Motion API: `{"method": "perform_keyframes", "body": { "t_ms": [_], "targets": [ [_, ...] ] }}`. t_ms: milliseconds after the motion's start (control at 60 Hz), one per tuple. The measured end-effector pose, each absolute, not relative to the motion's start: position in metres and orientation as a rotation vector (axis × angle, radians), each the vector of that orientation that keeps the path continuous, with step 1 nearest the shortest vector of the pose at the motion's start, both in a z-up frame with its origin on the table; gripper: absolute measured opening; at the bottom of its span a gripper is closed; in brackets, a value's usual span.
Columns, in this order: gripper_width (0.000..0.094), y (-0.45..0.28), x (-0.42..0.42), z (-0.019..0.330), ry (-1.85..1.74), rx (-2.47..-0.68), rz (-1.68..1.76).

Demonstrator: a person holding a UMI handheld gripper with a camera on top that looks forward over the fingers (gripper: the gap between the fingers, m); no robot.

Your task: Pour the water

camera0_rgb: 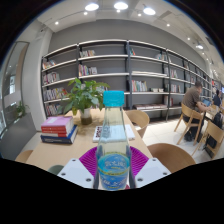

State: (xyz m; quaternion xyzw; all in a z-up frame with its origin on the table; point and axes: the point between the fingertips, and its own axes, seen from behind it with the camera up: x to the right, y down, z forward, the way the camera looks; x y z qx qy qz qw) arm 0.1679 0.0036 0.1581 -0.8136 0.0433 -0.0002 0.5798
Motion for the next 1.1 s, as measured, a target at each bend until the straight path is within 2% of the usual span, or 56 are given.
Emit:
{"method": "perform_keyframes", "body": {
  "t_ms": [183,250,367,550,583,667,817,1100],
  "targets": [
    [0.0409,0.001,0.175,0.112,0.104,-1.954,-0.006],
    [0.0443,-0.002,0.177,0.09,0.102,-1.979,-0.007],
    [0.0447,-0.01,0.175,0.096,0.105,-1.921,-0.027],
    [0.0556,-0.015,0.174,0.091,0.104,-1.908,-0.085],
    [0.0631,-0.019,0.174,0.08,0.119,-1.95,-0.088],
    [0.0726,-0.029,0.175,0.057,0.098,-2.038,-0.114],
    [0.073,-0.062,0.169,0.025,0.069,-2.155,-0.157],
    [0.0719,-0.148,0.12,0.041,0.12,-2.197,-0.105]
  ]
}}
